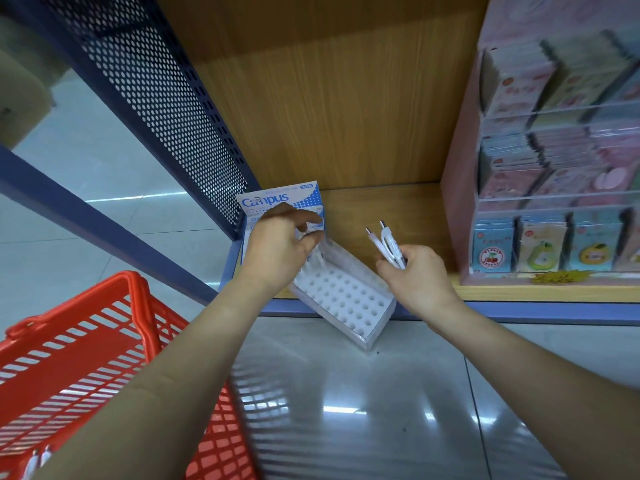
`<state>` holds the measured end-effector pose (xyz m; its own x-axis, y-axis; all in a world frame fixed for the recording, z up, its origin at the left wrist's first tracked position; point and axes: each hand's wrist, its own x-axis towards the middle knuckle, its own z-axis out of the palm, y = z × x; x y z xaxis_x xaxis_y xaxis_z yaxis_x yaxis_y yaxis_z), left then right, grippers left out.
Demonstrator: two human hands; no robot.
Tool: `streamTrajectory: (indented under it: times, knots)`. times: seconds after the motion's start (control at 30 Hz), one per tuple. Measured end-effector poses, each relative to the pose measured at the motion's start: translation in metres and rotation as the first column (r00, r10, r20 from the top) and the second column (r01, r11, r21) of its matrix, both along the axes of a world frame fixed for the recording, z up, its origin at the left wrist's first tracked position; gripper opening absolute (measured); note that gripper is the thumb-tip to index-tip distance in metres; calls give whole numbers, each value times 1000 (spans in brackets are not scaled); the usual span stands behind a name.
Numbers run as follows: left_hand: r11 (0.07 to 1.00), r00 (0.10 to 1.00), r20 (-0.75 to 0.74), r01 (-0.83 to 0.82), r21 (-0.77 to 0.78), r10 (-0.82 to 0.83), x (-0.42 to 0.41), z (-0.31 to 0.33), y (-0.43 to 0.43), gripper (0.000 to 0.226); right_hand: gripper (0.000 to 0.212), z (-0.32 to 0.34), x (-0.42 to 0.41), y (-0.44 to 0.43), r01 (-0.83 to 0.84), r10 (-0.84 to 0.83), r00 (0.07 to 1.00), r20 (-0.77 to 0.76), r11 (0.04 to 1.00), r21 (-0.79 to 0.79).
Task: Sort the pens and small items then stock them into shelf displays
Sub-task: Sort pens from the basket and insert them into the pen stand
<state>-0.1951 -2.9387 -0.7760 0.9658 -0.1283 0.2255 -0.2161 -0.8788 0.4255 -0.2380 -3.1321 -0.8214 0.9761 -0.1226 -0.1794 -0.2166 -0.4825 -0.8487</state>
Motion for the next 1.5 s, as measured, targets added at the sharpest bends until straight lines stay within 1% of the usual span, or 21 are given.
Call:
streamTrajectory:
  times: [0.07, 0.13, 0.2, 0.27, 0.3, 0.37, 0.4, 0.47, 0.57, 0.63, 0.73, 0.8, 0.9, 0.97, 1.0, 1.07, 1.17, 1.23, 1.3, 1.37, 1.5]
  knots:
    - [995, 999, -33, 19, -94, -22, -5, 10, -9, 11, 30, 8, 2, 1, -2, 1, 1000, 22, 1000, 19]
    - [971, 982, -178, 15, -238, -59, -9, 17, -19, 17, 26, 16, 2, 5, -54, 49, 997, 65, 997, 64]
    - [885, 920, -371, -67, -460, -123, -13, 23, -26, 21, 29, 22, -1, 10, -154, 146, 980, 136, 987, 53]
    - [761, 864, -472, -186, -622, -175, -16, 25, -28, 17, 35, 23, -3, 12, -243, 232, 953, 195, 970, 31]
    - [720, 856, -485, -222, -658, -180, -17, 26, -27, 14, 33, 24, -3, 12, -280, 265, 943, 199, 959, 50]
    - [674, 864, -477, -255, -693, -164, -16, 28, -20, 9, 16, 24, -4, 12, -323, 302, 945, 127, 925, 198]
    - [661, 872, -467, -266, -701, -145, -15, 29, -15, 7, 11, 24, -3, 11, -302, 296, 953, 65, 908, 289]
    - [635, 880, -462, -296, -713, -108, -14, 31, -7, 7, 12, 23, -2, 9, -230, 268, 963, -35, 881, 415]
    - [596, 870, -474, -311, -740, -134, -16, 33, 2, 8, 10, 23, 0, 7, -172, 249, 964, -90, 849, 499]
    - [600, 868, -475, -302, -741, -149, -18, 32, 5, 7, 10, 24, -2, 7, -173, 260, 959, -109, 847, 502]
    - [633, 903, -423, -286, -719, -72, -17, 36, 11, 9, 23, 27, -3, 7, -130, 203, 967, -153, 911, 390]
    - [706, 934, -355, -276, -652, 38, -13, 39, 19, 15, 31, 28, 0, 4, -40, 103, 976, -191, 951, 308]
    - [888, 958, -250, -234, -396, 141, -9, 39, 26, 15, 29, 28, 6, -2, 85, -4, 969, -247, 944, 319]
    - [952, 968, -211, -184, -245, 133, -11, 34, 23, 6, 30, 25, 7, -2, 115, -26, 968, -249, 929, 351]
    - [970, 974, -187, -160, -182, 126, -13, 31, 20, 5, 31, 23, 7, 0, 111, -22, 970, -244, 927, 358]
    - [990, 985, -139, -117, -83, 105, -15, 25, 14, 11, 31, 19, 6, 3, 86, -3, 973, -229, 931, 354]
    - [997, 994, -83, -74, 0, 74, -16, 21, 10, 14, 29, 16, 5, 5, 53, 26, 980, -198, 924, 379]
    - [997, 995, -61, -77, 28, 79, -15, 21, 11, 15, 22, 19, 3, 5, 46, 40, 981, -190, 902, 429]
    - [995, 995, -50, -88, 48, 90, -13, 22, 14, 14, 20, 21, 1, 5, 28, 56, 983, -176, 897, 441]
    - [994, 994, -44, -97, 57, 100, -12, 22, 18, 14, 20, 21, 0, 6, 25, 54, 984, -172, 904, 427]
    - [994, 997, -29, -64, 84, 67, -13, 18, 17, 14, 26, 19, 1, 8, 65, 38, 972, -232, 906, 419]
